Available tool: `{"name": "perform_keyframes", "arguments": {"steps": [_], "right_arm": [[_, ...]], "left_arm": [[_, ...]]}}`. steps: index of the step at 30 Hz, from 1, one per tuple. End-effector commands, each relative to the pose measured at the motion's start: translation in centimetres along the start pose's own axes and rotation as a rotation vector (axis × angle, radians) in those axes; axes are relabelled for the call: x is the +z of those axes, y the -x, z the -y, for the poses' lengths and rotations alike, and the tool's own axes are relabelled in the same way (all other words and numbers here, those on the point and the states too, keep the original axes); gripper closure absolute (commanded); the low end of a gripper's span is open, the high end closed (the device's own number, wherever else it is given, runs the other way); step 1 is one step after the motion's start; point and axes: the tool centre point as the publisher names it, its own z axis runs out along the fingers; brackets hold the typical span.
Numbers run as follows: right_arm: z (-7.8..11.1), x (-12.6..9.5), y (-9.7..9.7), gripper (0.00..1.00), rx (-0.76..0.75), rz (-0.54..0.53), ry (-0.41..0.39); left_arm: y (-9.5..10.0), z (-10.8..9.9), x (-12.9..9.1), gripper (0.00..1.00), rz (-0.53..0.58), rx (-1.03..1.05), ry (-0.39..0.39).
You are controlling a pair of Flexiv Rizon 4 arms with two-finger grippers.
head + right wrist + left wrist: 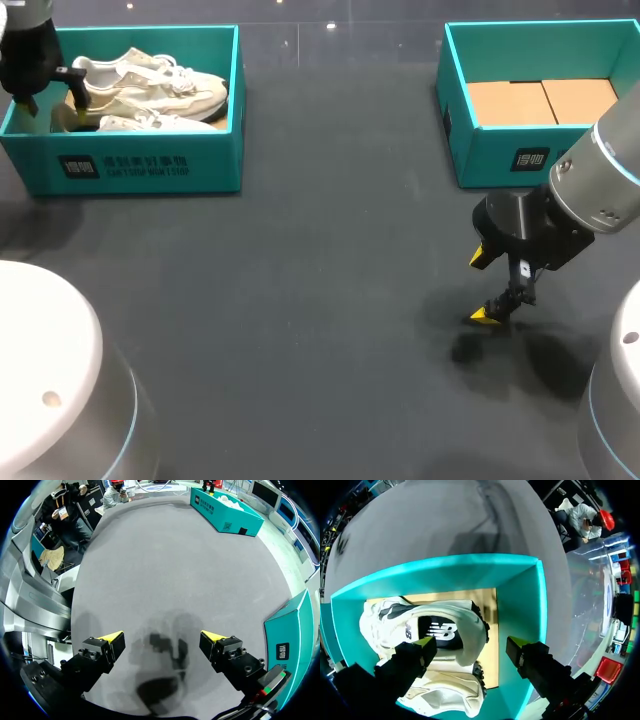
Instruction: Take the shoe out of the shoebox, open the shoe tongue, remove and reinsert the insole, then place the shoe into the shoebox
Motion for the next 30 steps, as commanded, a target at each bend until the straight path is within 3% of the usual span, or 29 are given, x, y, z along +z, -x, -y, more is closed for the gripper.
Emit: {"name": "perform_keyframes", "arguments": {"steps": [1, 13, 23, 30], "right_arm": [[0.1, 0.1, -0.2, 0.0, 0.0, 0.004, 0.0], [0.1, 0.1, -0.2, 0.0, 0.0, 0.004, 0.0], [0.1, 0.1, -0.2, 0.0, 0.0, 0.004, 0.0], [0.1, 0.1, -0.2, 0.0, 0.0, 0.004, 0.0]], "left_arm": [[0.4, 0.3, 0.8, 0.11, -0.007, -0.003, -0.003], [0.2, 0.9, 2.9, 0.18, -0.021, -0.019, -0.021], [0.2, 0.6, 4.2, 0.35, -0.03, -0.036, -0.038], [-0.2, 0.7, 4.9, 0.37, -0.034, -0.046, -0.051]]}}
